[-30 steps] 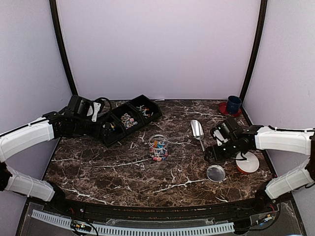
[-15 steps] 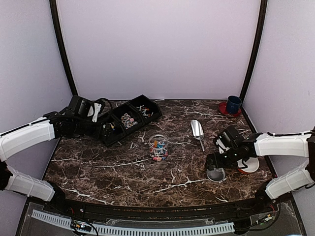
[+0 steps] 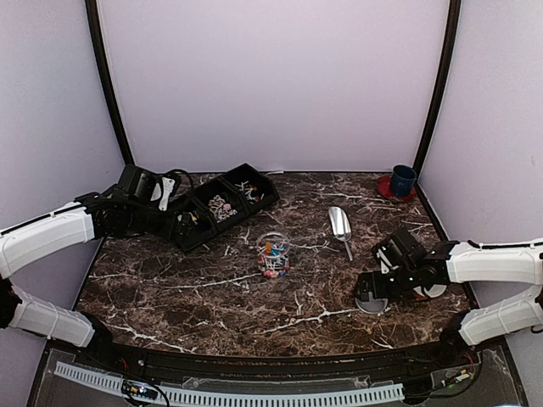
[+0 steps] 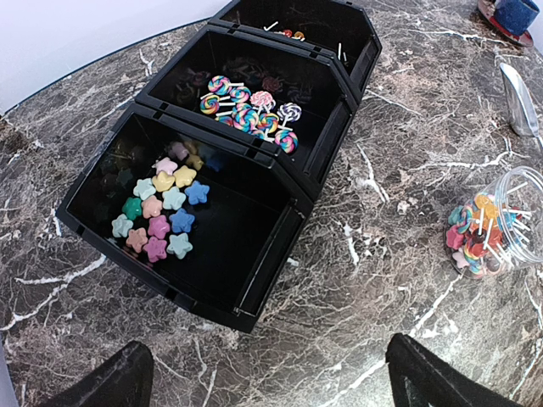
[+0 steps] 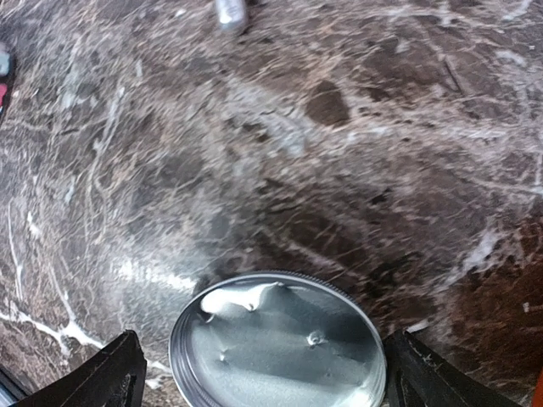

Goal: Pack the candies
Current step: Move the bottle lid to the center of the board.

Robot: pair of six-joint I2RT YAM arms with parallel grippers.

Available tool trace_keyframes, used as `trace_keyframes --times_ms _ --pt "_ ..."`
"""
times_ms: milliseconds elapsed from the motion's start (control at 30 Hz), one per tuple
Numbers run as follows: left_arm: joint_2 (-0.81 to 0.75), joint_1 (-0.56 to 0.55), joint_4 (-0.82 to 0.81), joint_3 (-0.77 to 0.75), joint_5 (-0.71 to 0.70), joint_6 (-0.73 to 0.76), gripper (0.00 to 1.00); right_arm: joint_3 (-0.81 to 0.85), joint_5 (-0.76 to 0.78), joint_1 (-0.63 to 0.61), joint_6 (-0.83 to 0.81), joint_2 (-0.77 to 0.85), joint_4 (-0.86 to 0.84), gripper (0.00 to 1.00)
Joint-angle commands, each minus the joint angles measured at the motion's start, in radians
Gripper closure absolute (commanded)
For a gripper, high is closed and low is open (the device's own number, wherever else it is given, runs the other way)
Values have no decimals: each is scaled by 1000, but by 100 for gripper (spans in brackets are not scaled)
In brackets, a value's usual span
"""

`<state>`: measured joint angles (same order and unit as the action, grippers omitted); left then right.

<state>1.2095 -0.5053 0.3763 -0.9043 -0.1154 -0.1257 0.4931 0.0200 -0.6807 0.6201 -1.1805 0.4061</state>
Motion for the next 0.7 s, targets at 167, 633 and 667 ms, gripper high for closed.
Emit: trace_keyframes --times_ms 167,633,667 --pt "-5 -4 21 -14 -8 6 1 34 -110 -99 17 -13 -3 2" --pt "-8 -4 23 -16 -15 9 1 118 -294 -193 -25 -181 -139 9" --pt "-9 -3 23 -15 -16 9 1 128 -305 -198 -26 -202 -157 9"
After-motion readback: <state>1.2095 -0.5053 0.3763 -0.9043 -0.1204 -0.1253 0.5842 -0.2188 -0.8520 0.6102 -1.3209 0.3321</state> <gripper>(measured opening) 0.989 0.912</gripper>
